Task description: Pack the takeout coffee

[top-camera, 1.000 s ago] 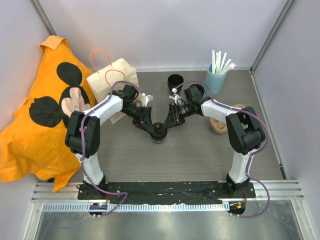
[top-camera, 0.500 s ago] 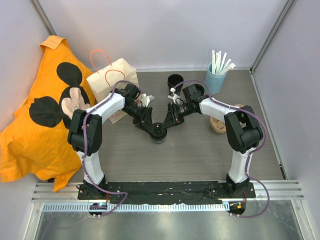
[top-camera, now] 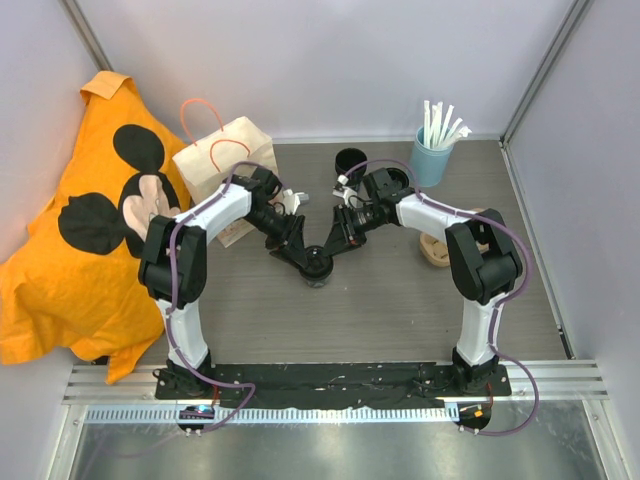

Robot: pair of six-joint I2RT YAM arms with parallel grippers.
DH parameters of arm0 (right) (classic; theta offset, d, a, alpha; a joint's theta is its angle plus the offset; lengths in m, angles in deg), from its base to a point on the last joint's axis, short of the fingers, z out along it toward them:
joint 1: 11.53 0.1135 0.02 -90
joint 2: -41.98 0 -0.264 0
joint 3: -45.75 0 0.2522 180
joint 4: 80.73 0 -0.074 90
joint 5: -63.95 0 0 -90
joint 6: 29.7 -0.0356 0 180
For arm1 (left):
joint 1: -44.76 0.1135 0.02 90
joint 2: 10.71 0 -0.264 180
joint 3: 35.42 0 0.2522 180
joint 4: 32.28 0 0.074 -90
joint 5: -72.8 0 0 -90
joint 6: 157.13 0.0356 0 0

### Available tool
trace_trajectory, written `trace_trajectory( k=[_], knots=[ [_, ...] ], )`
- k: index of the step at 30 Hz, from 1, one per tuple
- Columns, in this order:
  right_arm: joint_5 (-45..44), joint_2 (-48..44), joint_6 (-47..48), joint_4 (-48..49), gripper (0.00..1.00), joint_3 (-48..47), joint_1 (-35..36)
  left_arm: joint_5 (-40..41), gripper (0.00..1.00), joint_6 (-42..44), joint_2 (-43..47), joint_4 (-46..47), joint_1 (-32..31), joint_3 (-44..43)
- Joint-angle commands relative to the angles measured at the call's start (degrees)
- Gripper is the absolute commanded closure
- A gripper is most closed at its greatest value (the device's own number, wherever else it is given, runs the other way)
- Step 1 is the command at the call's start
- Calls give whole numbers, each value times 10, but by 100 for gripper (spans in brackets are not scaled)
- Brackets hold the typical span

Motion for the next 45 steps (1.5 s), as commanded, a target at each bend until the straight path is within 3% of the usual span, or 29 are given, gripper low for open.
trace_trajectory(
  k=[1,7,11,14,22,30,38,43,45],
  knots=[
    [-158,74,29,-22,99,29,43,207,71,59,-72,86,-38,37],
    [-157,62,37,-27,98,16,43,203,72,57,-61,89,-38,37],
    [-165,36,52,-48,80,-5,44,211,73,54,-56,91,-38,39],
    [-166,29,59,-54,72,-4,44,228,75,52,-52,94,-38,39],
    [-147,22,68,-62,60,-3,45,252,77,45,-45,103,-38,43],
    [-115,28,84,-77,60,-8,47,245,78,45,-54,105,-34,39],
    [-102,22,88,-85,42,-9,45,231,79,27,-58,107,-17,42],
    [-84,19,90,-91,42,-15,42,230,79,24,-58,107,-14,41],
    [-81,19,93,-93,47,-15,43,230,79,23,-63,106,-12,38]
  ],
)
